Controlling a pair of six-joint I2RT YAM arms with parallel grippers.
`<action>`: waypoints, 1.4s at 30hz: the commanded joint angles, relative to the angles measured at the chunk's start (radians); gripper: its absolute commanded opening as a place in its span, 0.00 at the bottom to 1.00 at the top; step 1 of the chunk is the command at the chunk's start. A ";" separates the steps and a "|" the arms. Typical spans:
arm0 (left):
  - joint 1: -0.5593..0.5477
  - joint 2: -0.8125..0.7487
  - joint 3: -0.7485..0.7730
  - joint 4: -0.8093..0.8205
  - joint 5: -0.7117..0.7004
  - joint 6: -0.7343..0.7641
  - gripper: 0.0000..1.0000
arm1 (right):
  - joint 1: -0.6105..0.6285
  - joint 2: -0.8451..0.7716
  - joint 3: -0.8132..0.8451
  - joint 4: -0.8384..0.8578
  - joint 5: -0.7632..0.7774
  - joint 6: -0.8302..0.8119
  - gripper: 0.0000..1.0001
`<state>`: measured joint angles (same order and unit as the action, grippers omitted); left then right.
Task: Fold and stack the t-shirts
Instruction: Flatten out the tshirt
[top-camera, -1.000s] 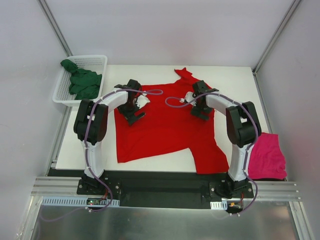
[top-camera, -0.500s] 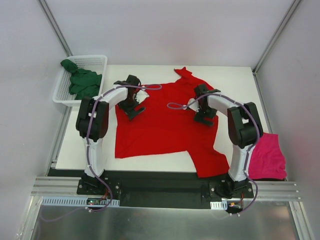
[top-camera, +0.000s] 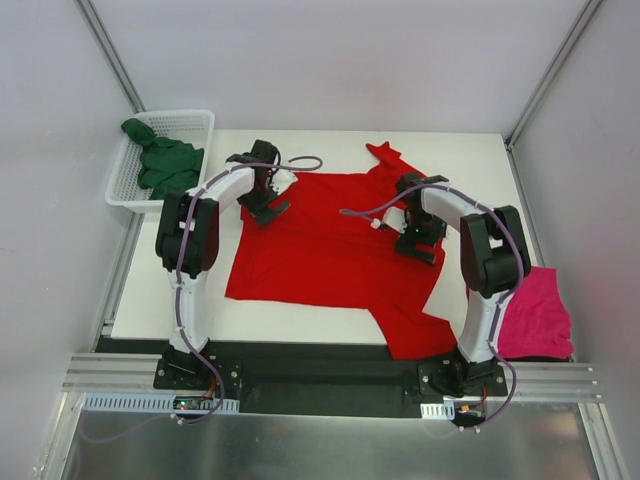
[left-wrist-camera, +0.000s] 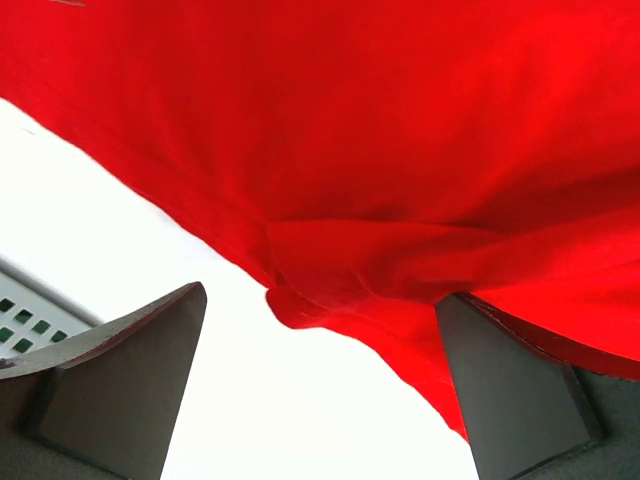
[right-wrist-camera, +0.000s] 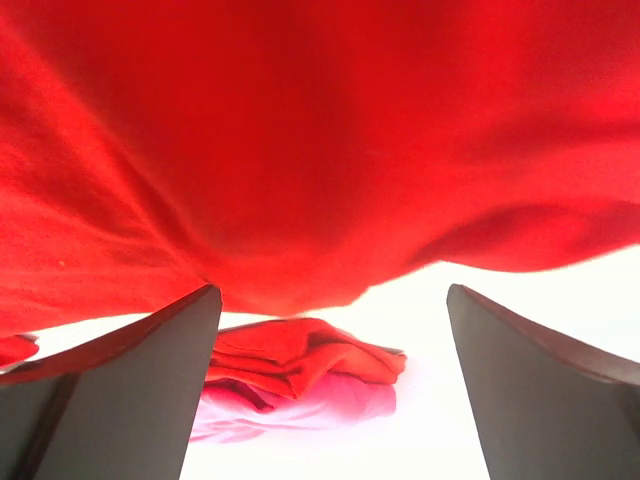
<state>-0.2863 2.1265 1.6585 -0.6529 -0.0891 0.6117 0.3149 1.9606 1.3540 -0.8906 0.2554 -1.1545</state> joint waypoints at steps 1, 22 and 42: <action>0.003 -0.076 -0.057 -0.025 -0.020 0.022 0.99 | -0.010 -0.066 0.112 -0.053 -0.047 0.050 1.00; 0.001 0.048 0.318 -0.033 0.017 0.125 0.99 | -0.020 -0.022 0.105 0.421 0.140 0.056 1.00; -0.013 0.253 0.369 -0.011 0.043 0.204 0.99 | -0.051 0.188 0.292 0.409 0.163 -0.016 1.00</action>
<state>-0.2947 2.3543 2.0121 -0.6594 -0.0532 0.7925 0.2653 2.1284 1.6047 -0.4759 0.4068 -1.1568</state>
